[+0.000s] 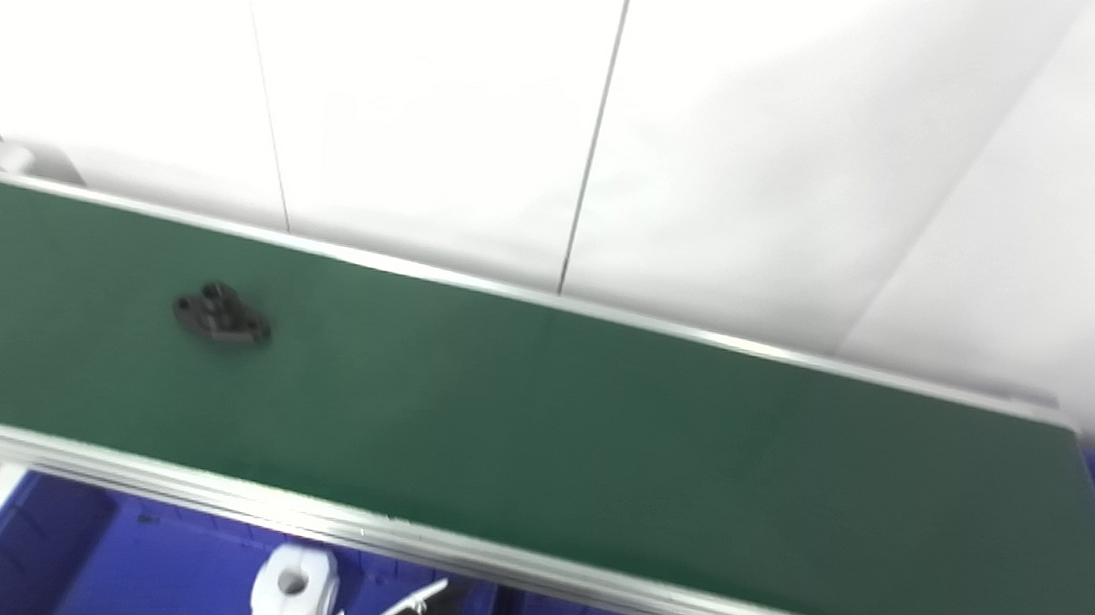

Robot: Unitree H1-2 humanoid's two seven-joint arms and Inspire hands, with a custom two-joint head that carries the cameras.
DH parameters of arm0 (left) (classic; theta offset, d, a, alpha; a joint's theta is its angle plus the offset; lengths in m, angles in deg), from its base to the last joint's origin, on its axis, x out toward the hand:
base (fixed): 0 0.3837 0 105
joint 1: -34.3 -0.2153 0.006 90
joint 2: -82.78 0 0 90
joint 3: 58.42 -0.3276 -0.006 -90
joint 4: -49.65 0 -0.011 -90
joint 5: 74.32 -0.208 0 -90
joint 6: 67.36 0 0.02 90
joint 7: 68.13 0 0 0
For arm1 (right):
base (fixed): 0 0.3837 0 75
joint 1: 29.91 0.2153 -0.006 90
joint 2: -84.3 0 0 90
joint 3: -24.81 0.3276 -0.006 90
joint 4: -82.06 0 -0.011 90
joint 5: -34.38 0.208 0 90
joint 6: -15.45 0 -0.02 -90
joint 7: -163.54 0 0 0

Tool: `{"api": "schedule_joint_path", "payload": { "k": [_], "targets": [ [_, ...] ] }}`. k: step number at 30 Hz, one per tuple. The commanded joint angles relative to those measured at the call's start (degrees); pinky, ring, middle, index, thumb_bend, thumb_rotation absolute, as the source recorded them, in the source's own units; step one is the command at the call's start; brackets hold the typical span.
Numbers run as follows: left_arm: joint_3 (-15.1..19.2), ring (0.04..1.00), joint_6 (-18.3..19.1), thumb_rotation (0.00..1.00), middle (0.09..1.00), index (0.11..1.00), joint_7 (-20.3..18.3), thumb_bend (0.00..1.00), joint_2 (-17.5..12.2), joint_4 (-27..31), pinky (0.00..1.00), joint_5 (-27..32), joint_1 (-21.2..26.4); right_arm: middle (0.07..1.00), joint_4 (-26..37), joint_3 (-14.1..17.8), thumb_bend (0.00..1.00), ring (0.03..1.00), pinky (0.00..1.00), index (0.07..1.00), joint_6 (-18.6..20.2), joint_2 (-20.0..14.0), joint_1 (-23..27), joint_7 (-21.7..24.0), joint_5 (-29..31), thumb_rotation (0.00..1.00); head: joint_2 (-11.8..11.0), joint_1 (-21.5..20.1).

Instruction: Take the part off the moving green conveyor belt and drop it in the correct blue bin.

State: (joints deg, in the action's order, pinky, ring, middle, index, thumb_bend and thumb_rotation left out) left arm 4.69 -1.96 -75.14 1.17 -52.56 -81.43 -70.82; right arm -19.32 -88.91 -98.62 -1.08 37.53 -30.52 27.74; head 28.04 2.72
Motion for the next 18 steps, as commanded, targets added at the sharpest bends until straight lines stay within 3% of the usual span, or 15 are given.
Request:
{"api": "schedule_joint_path", "payload": {
  "k": [1,6,18],
  "targets": [
    [-0.4,0.929,-2.32,0.88,0.956,0.927,1.01,0.92,0.07,0.72,0.83,-0.06,0.52,0.919,0.86,0.02,0.87,0.856,0.78,0.93,-2.86,-0.31,0.24,-0.32,-0.13,0.84,-0.82,0.56],
    [-0.58,0.927,-2.32,0.87,0.945,0.912,1.38,0.93,0.23,-0.04,0.83,-0.02,0.56,0.923,0.55,0.26,0.88,0.856,0.8,0.931,-2.86,-0.24,0.25,0.62,1.01,0.81,-1.99,1.21],
    [-2.31,0.92,-2.31,0.89,0.942,0.91,3.85,0.92,0.33,0.98,0.82,-1.66,0.78,0.914,2.6,1.83,0.87,0.853,0.8,0.943,-2.86,-0.67,-0.58,2.63,1.15,0.77,-0.19,2.09]
  ]
}}
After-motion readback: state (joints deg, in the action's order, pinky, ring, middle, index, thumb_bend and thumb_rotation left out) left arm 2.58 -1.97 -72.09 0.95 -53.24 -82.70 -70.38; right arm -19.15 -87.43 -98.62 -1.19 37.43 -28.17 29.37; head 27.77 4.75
